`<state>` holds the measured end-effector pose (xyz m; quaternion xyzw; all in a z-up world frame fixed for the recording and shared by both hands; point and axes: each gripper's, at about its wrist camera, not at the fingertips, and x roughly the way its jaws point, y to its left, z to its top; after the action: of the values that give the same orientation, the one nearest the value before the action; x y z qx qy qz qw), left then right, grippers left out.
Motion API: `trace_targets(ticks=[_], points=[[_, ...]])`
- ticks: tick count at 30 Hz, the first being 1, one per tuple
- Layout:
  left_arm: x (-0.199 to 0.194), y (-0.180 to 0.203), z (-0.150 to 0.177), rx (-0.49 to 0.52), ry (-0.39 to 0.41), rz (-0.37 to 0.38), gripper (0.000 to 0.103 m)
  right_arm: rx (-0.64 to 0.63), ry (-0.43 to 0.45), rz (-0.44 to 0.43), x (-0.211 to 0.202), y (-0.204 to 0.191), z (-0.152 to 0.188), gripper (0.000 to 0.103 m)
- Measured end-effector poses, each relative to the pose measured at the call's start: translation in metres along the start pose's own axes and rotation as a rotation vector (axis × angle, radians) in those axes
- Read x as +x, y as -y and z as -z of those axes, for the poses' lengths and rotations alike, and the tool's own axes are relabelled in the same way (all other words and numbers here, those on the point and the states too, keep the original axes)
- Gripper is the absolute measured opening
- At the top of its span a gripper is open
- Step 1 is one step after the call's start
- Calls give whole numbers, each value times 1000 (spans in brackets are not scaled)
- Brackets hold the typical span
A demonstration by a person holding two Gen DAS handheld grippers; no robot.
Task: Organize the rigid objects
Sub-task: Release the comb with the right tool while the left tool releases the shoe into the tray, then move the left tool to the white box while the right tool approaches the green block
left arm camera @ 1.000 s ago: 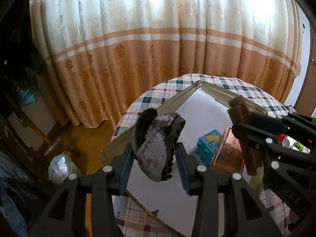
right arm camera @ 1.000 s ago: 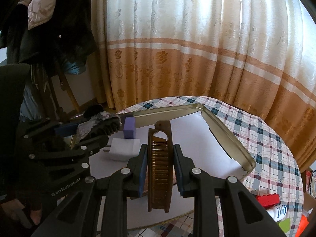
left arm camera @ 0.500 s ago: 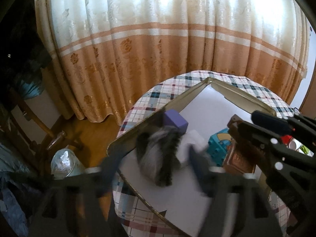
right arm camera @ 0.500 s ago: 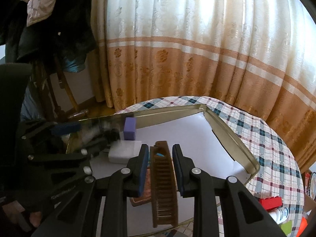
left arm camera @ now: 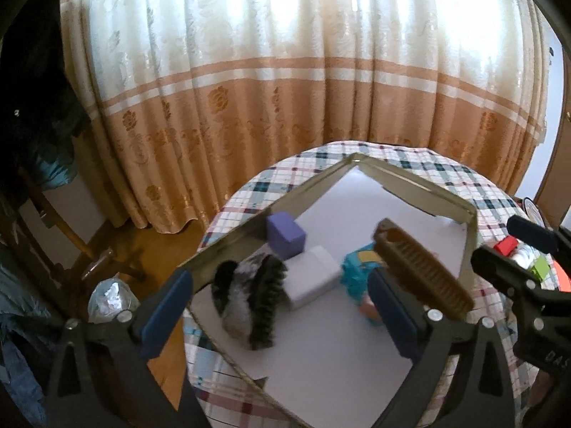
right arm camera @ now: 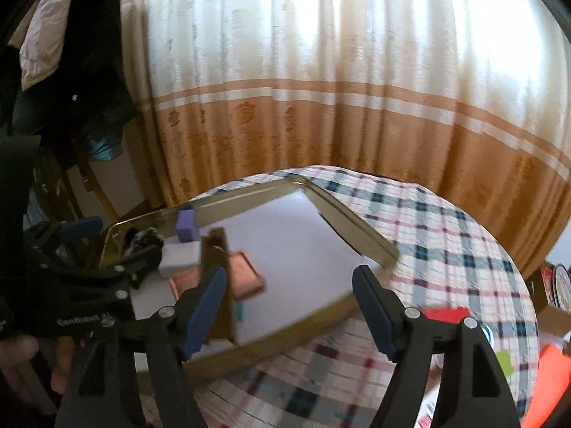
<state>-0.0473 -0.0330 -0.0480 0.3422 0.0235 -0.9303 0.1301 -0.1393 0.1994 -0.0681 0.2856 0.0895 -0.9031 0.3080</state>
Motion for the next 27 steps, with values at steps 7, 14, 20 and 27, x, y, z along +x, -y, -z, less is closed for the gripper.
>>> trace_targets(ticks=[7,14,20,27], points=[[-10,29,-1,39,13,45,100,68,-5,54,-17,33,19,76],[-21,69,0,91,27,120,100,157,-6,148,-41,80,41,77],[-28,112,1,166,35,179,100,223,-25,208,-52,114,60,77],[-25,153,3,220,12,245,100,257,-34,248,-65,138,79,77]])
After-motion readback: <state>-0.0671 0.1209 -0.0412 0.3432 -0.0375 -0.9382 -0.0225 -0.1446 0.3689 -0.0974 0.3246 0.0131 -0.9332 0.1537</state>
